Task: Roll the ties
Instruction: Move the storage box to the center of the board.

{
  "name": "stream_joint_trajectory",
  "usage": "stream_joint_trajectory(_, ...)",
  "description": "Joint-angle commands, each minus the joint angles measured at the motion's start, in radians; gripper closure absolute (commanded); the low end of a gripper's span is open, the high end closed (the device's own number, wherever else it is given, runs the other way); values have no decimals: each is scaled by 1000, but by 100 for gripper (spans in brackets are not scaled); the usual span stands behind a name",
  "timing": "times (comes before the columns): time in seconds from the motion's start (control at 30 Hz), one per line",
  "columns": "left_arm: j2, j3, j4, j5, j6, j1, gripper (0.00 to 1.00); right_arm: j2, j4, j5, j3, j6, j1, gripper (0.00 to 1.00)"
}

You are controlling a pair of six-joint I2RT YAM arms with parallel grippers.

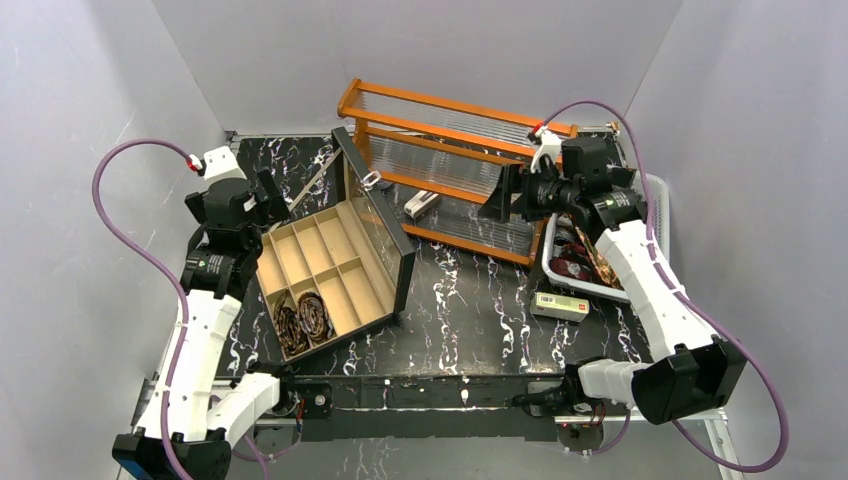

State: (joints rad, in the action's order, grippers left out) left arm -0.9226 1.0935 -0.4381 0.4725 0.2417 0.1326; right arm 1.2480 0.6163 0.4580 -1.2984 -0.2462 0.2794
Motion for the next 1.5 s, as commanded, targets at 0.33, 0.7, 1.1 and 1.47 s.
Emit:
stream_joint_trajectory(0.33, 209, -106, -462, 86, 422, -4, 2, -185, -186, -209, 442, -116, 413, 2)
stream_joint_trajectory(0.7, 354, -228, -523, -107, 499, -4, 2, -76, -995, -592, 776, -63, 892, 4)
stream_joint_trajectory(1.1, 331, -201, -507, -96, 483, -4, 2, 398, -1578, -765, 721, 68, 933, 20)
stream_joint_trajectory(1.47, 294, -208, -493, -101, 478, -4, 2, 580, -1538, -901, 510, -9, 929, 30)
